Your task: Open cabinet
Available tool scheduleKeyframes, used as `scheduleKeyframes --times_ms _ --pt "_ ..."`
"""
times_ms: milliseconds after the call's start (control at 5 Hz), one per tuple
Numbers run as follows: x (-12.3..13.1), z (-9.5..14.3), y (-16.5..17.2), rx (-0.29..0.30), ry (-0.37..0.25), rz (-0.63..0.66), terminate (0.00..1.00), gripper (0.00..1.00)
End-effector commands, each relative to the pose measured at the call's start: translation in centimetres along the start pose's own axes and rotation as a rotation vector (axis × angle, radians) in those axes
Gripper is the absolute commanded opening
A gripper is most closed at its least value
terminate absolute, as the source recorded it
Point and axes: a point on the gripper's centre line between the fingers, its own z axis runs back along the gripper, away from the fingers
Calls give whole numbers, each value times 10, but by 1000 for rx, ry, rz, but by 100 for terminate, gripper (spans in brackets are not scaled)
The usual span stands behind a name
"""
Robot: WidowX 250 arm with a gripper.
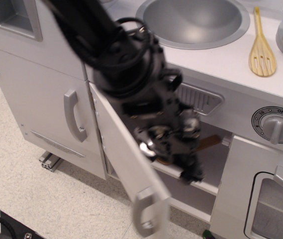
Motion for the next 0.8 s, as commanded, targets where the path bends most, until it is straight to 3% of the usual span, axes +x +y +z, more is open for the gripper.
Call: scheduleKeyframes --times_ms 0,400,600 --pt "-39 3 28 75 64 100 0 100" --pt "-54 11 61 92 87 92 0 100" --pt "-54 11 61 92 87 92 0 100"
